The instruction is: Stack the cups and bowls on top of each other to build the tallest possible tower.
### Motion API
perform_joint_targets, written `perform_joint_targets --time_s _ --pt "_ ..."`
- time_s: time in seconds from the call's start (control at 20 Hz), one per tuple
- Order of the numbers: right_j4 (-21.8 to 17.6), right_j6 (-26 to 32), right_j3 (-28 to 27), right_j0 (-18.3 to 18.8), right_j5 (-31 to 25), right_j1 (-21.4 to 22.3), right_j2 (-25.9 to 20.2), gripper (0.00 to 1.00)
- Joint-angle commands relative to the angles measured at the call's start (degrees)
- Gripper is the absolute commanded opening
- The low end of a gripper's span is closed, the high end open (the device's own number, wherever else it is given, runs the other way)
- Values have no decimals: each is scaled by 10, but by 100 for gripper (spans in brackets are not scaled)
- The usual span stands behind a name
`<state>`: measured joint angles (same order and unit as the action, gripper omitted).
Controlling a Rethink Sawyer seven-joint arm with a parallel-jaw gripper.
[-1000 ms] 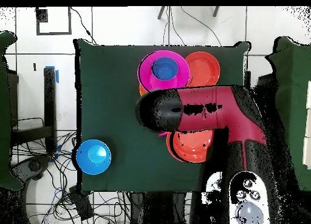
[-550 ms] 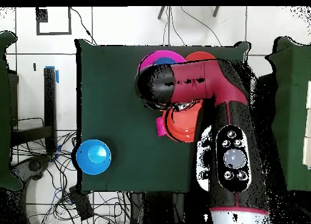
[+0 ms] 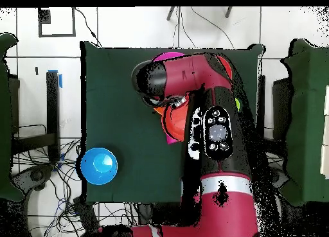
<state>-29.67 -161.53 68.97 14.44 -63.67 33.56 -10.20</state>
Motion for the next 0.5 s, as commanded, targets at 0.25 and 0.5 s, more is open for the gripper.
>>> perform_joint_targets --time_s 0.25,0.5 --pt "-10 5 -107 -26 -14 -67 -1 0" --pt "3 4 -124 -32 -27 -75 4 0"
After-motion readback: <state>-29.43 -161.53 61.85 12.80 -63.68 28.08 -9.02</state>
